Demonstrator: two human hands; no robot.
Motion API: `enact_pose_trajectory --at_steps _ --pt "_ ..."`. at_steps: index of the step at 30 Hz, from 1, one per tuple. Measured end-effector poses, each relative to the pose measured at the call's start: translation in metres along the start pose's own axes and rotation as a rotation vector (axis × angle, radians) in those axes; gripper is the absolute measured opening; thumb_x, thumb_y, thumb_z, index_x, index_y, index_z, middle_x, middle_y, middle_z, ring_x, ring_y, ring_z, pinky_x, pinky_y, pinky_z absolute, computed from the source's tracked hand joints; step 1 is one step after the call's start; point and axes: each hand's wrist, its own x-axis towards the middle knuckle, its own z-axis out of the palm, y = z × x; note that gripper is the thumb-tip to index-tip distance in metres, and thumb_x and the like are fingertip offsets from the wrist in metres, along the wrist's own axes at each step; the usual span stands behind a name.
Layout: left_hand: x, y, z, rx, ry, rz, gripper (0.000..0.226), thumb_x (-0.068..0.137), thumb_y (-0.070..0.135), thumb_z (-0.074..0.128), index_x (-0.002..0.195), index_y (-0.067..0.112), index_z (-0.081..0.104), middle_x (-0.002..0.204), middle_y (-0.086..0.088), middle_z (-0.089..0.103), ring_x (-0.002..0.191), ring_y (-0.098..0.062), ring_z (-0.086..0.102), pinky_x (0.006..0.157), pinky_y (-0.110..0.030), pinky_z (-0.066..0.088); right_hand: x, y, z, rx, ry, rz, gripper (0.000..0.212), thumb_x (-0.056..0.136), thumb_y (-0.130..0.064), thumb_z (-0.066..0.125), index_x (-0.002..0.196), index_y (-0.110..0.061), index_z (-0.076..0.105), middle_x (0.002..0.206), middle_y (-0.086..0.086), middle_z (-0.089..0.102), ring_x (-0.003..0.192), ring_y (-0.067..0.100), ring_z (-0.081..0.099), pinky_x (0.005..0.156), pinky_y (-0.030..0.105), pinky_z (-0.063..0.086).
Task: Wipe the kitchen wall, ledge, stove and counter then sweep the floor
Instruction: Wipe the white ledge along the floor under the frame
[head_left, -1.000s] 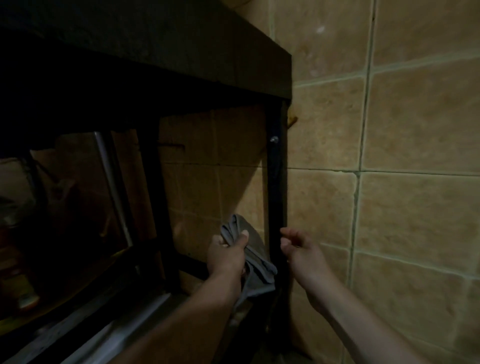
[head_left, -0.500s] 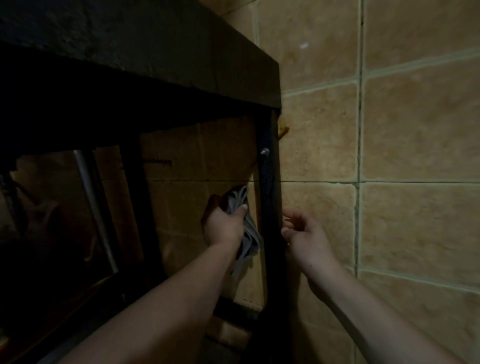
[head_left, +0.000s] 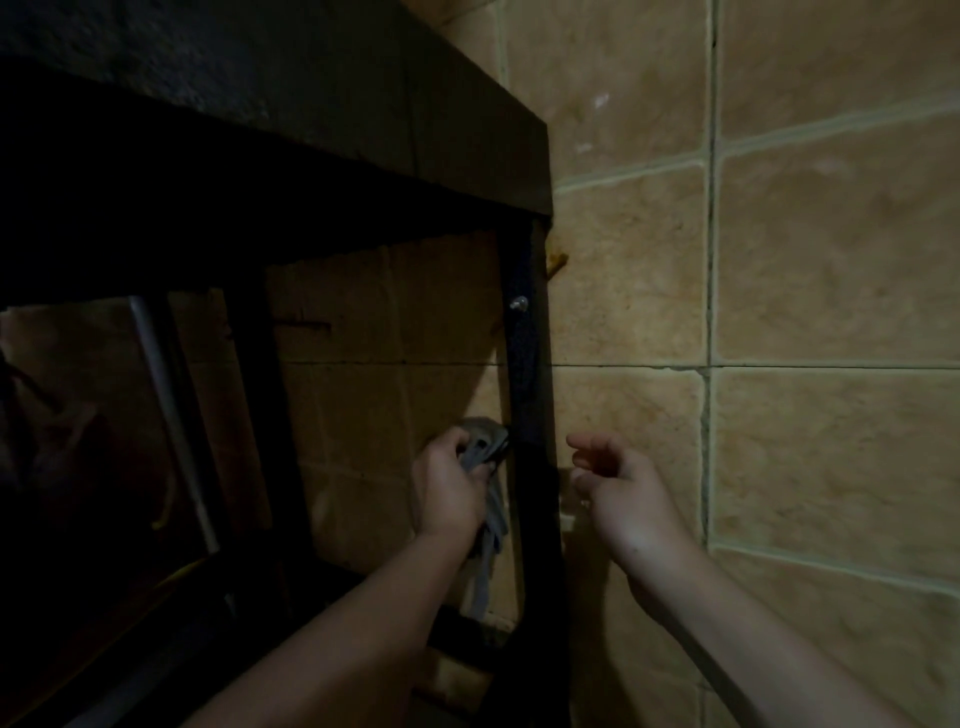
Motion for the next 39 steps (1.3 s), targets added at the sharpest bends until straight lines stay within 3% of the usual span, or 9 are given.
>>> enact_pose_trajectory --at_steps 4,7,11,17,21,25,29,33,39 --pt "0.01 0.025 -0.01 -0.135 0.095 0.012 0.033 0.09 0.019 0.063 0.121 0.014 0.057 0.113 -0.002 0.061 0.1 -0.014 0.057 0.087 -0.023 0.044 0.005 -0.011 0.008 0.006 0.021 -0.024 0.03 0.094 0.003 0.044 0.111 -0.02 0.053 0.099 -0.001 0.054 0.089 0.009 0.05 0.079 0.024 0.038" --pt "0.021 0.04 -0.014 -0.129 0.142 0.034 0.042 0.09 0.026 0.061 0.13 0.016 0.049 0.126 -0.006 0.055 0.115 -0.023 0.053 0.101 -0.035 0.044 0.008 -0.023 0.011 0.032 0.02 -0.031 0.032 0.095 0.003 0.043 0.113 -0.022 0.052 0.106 -0.002 0.051 0.087 0.006 0.05 0.081 0.025 0.042" --pt "0.043 0.054 -0.012 -0.106 0.195 0.028 0.049 0.091 0.035 0.057 0.132 0.009 0.047 0.124 -0.014 0.055 0.112 -0.03 0.055 0.095 -0.043 0.048 0.012 -0.031 0.012 0.015 0.036 -0.07 0.035 0.094 0.001 0.045 0.12 -0.021 0.054 0.118 0.001 0.054 0.108 0.015 0.052 0.095 0.032 0.046" --pt "0.074 0.067 -0.011 -0.1 0.141 -0.088 0.041 0.095 0.035 0.046 0.118 0.004 0.06 0.116 -0.019 0.061 0.108 -0.033 0.058 0.098 -0.047 0.045 0.019 -0.029 0.011 -0.003 0.021 -0.13 0.033 0.092 0.001 0.049 0.116 -0.022 0.055 0.114 0.0 0.054 0.101 0.011 0.05 0.069 0.012 0.038" --pt "0.064 0.071 -0.005 -0.076 0.248 0.014 0.04 0.093 0.023 0.055 0.126 0.001 0.053 0.122 -0.019 0.056 0.113 -0.033 0.054 0.098 -0.044 0.044 0.018 -0.024 0.012 -0.009 0.003 -0.12 0.032 0.092 0.001 0.05 0.106 -0.027 0.053 0.114 0.001 0.054 0.102 0.012 0.05 0.078 0.019 0.036" --pt "0.061 0.063 -0.013 0.0 0.154 0.045 0.036 0.093 0.025 0.053 0.12 0.001 0.058 0.116 -0.019 0.06 0.108 -0.034 0.058 0.093 -0.044 0.049 0.017 -0.025 0.015 -0.024 0.011 -0.128 0.03 0.092 0.001 0.05 0.105 -0.026 0.052 0.115 0.003 0.053 0.101 0.011 0.05 0.076 0.018 0.038" --pt "0.061 0.074 -0.028 -0.019 0.176 0.151 0.046 0.092 0.013 0.055 0.136 0.012 0.046 0.135 -0.01 0.05 0.125 -0.027 0.047 0.104 -0.041 0.04 0.017 -0.03 0.018 -0.027 0.021 -0.128 0.031 0.091 0.0 0.051 0.108 -0.026 0.053 0.115 0.002 0.054 0.102 0.012 0.051 0.082 0.022 0.037" --pt "0.066 0.101 -0.034 -0.099 0.271 0.086 0.052 0.091 0.015 0.058 0.139 0.011 0.041 0.141 -0.011 0.044 0.129 -0.028 0.043 0.108 -0.038 0.037 0.018 -0.035 0.018 -0.019 0.049 -0.133 0.032 0.092 -0.001 0.05 0.113 -0.025 0.054 0.115 -0.001 0.053 0.102 0.011 0.05 0.072 0.015 0.037" --pt "0.06 0.076 -0.013 0.0 0.278 0.183 0.043 0.094 0.02 0.052 0.136 0.012 0.045 0.131 -0.015 0.048 0.118 -0.029 0.049 0.099 -0.037 0.042 0.02 -0.024 0.015 -0.03 0.047 -0.137 0.032 0.092 0.0 0.05 0.114 -0.022 0.055 0.114 0.003 0.053 0.1 0.013 0.05 0.08 0.022 0.036"
